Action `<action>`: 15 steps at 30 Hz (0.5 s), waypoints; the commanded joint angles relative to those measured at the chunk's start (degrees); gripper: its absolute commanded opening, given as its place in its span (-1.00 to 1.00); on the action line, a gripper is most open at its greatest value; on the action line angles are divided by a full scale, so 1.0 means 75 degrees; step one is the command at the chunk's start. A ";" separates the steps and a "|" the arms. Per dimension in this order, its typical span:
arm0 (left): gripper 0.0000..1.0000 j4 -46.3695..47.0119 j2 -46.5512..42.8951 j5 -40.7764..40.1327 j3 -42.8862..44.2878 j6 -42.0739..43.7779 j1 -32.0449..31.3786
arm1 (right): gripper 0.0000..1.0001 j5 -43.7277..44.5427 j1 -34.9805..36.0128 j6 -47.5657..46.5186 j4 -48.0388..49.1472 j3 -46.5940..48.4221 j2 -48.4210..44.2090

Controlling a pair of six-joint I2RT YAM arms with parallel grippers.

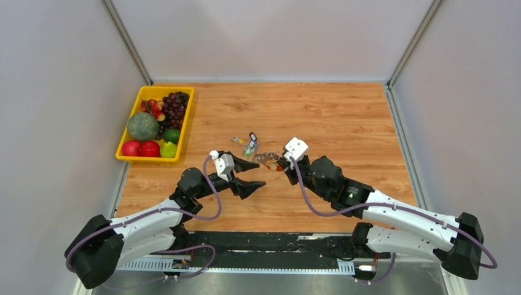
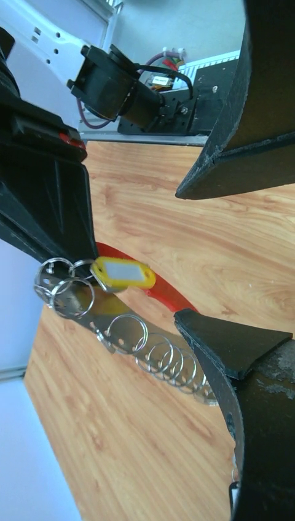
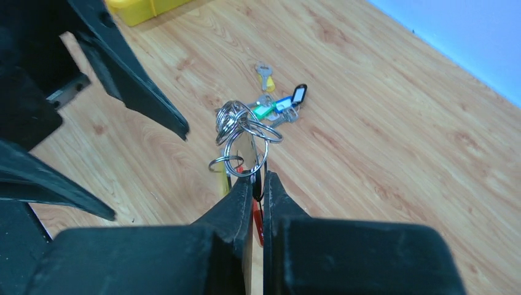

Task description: Remove the keys from the keyring

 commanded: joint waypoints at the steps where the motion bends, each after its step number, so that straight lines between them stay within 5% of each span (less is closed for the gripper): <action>1: 0.50 0.0513 0.0308 0.0504 0.0363 -0.0089 -0.0016 | -1.00 -0.0052 0.0421 -0.1258 0.1746 0.0168 -0.0055; 9: 0.53 0.0786 0.0069 0.0272 0.0145 -0.0031 -0.0015 | -1.00 -0.0611 0.1271 -0.3887 0.3153 -0.0167 0.0233; 15: 0.63 0.1302 -0.0358 0.0138 -0.0274 0.0099 -0.0016 | -1.00 -0.0643 0.1622 -0.4721 0.3436 -0.0262 0.0460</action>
